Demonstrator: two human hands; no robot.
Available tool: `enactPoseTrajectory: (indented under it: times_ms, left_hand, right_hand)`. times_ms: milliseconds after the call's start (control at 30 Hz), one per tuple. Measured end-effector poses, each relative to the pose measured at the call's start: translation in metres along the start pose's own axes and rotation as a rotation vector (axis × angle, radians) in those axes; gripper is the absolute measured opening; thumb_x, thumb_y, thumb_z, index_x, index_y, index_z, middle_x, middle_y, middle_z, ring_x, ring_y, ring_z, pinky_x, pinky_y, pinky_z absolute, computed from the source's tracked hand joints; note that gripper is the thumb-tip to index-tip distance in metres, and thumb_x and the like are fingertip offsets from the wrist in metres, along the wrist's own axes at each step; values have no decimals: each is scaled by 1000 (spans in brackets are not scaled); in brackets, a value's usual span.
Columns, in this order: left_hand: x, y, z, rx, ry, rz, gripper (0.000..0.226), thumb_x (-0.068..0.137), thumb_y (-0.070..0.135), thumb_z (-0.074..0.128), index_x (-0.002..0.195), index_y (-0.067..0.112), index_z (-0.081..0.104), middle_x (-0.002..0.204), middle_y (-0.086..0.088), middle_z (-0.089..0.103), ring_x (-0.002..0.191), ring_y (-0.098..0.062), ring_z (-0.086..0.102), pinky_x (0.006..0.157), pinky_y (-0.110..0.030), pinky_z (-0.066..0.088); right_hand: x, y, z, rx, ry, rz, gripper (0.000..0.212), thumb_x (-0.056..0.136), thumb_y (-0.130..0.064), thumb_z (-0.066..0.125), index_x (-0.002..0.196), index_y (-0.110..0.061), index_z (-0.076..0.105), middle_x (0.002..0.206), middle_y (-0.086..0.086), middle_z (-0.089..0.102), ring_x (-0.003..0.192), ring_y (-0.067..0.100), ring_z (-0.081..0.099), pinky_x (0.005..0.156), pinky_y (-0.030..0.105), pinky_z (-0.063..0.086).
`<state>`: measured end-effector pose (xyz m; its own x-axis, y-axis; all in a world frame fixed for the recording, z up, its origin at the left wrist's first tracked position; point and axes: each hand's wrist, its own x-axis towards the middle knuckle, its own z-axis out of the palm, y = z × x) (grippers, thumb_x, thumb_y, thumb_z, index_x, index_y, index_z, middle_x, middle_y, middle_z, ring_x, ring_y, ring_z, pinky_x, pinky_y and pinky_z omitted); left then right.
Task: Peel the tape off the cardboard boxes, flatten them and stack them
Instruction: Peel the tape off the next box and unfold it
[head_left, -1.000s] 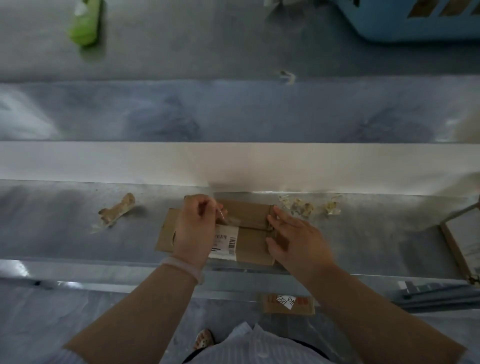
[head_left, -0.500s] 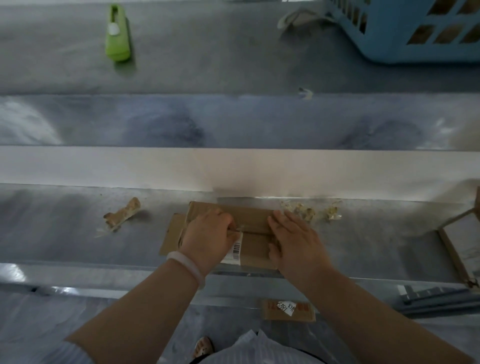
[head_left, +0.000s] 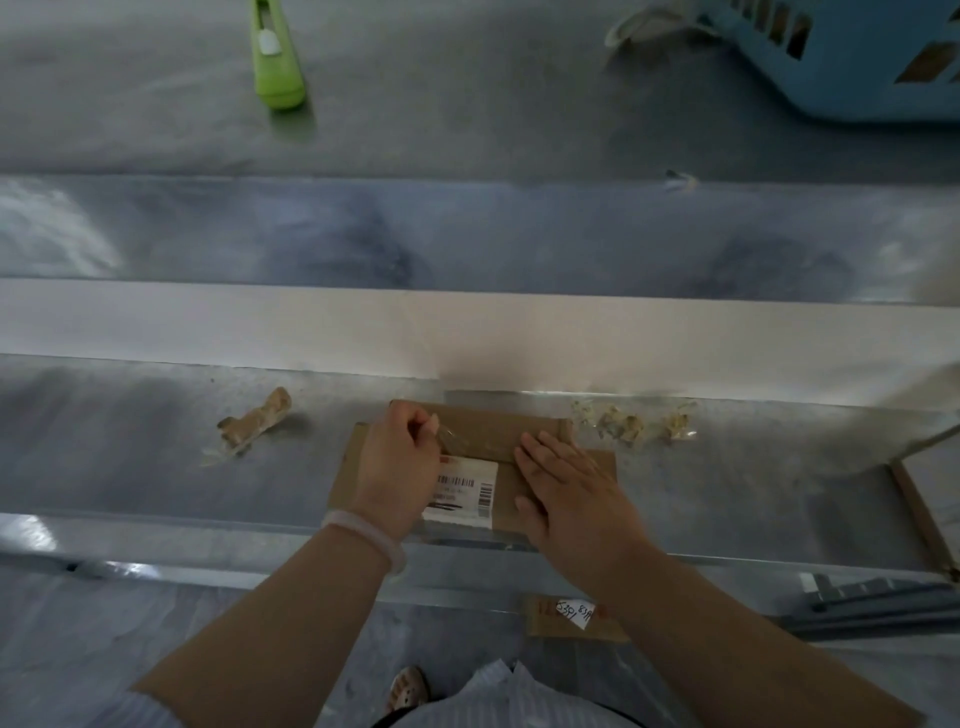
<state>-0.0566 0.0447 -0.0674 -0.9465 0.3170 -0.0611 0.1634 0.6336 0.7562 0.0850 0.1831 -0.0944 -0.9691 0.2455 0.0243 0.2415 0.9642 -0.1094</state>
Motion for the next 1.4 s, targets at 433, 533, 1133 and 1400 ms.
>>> enactPoseTrajectory:
  times_ms: [433, 533, 1133, 1400]
  left_hand:
    - [2, -11, -16, 54, 48, 402, 7, 84, 19, 66, 79, 23, 64, 84, 9, 59, 71, 0, 55, 67, -15, 49]
    - [6, -14, -12, 357, -19, 707, 10, 82, 22, 58, 77, 22, 66, 85, 5, 55, 76, -12, 51, 71, -31, 48]
    - [1, -6, 5, 417, -237, 478, 12, 84, 35, 60, 91, 27, 66, 96, 7, 57, 91, -14, 53, 82, -32, 46]
    - [6, -5, -7, 165, -188, 302, 21, 86, 11, 59, 69, 22, 54, 73, 12, 55, 66, -2, 53, 58, -19, 42]
  right_hand:
    - [2, 1, 6, 10, 48, 11, 54, 90, -43, 37, 127, -15, 63, 136, 0, 58, 127, 17, 53, 108, 39, 27]
    - [1, 1, 6, 9, 58, 8, 53, 90, -43, 37, 128, -15, 63, 136, 0, 58, 128, 17, 53, 109, 39, 26]
    - [4, -7, -1, 66, 49, 49, 57, 87, -42, 36, 133, -17, 58, 137, 2, 58, 128, 20, 53, 111, 39, 31]
    - [4, -17, -2, -84, 36, 75, 55, 91, -52, 35, 129, -25, 62, 133, 2, 60, 122, 22, 55, 106, 41, 36]
